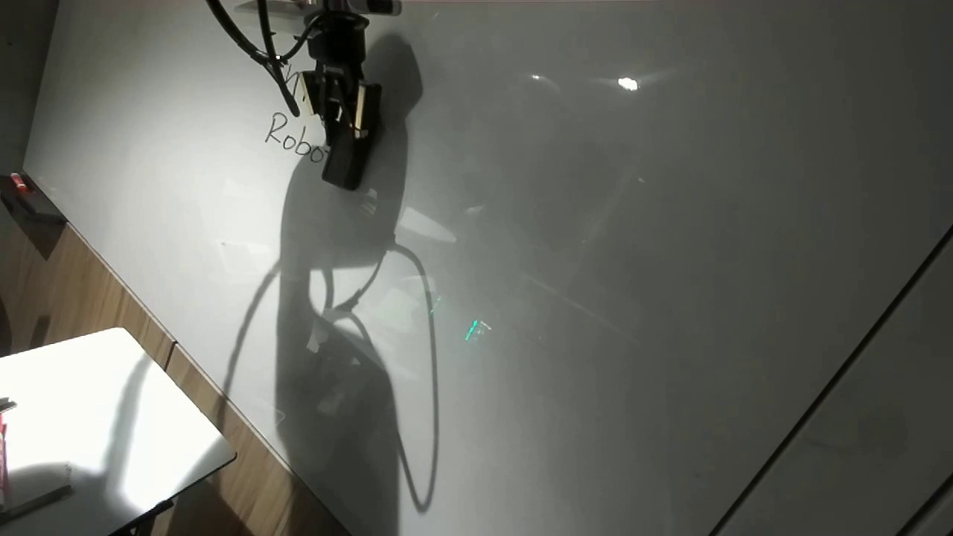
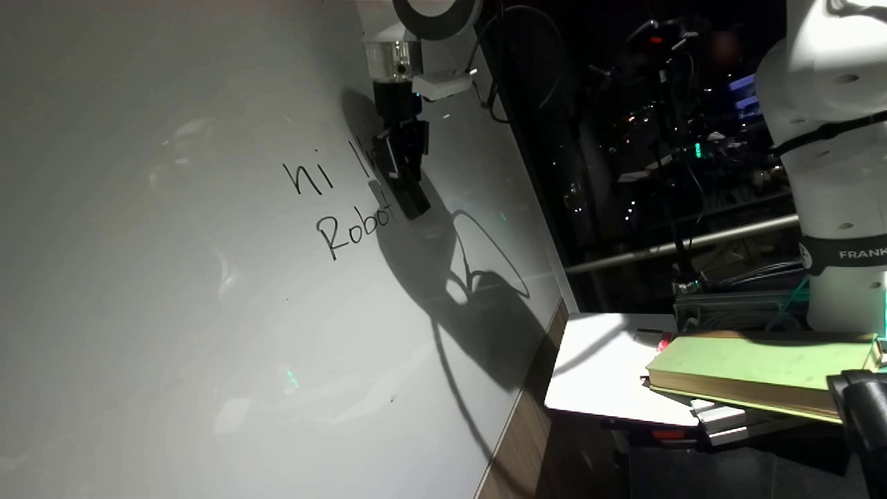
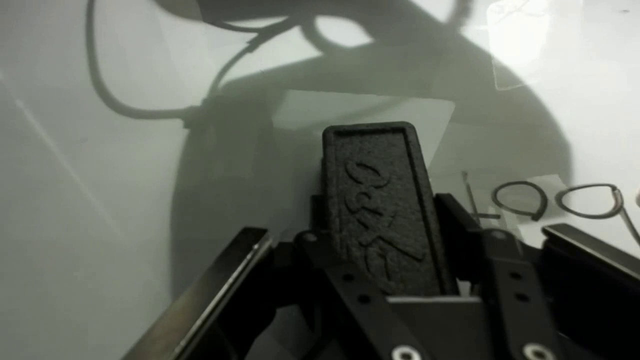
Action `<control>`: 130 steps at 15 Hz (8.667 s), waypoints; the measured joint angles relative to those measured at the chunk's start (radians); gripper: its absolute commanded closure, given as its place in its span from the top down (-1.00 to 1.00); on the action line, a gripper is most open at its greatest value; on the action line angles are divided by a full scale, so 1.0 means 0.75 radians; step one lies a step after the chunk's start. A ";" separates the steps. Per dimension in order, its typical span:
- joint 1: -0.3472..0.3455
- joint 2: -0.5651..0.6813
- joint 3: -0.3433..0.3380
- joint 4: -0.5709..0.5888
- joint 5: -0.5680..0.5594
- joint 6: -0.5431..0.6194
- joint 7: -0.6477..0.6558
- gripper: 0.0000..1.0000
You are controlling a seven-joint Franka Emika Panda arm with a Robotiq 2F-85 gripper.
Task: Pick up the board eraser and erase the words on the marker board
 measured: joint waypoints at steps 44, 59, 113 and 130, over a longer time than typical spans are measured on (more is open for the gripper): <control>0.240 0.212 0.065 0.108 0.060 -0.008 0.063 -0.41; 0.078 -0.140 -0.181 0.088 0.239 -0.229 -0.450 -0.41; 0.290 0.234 0.239 0.498 0.040 -0.321 -0.049 -0.41; 0.320 0.327 0.187 0.625 -0.083 -0.487 0.018 -0.41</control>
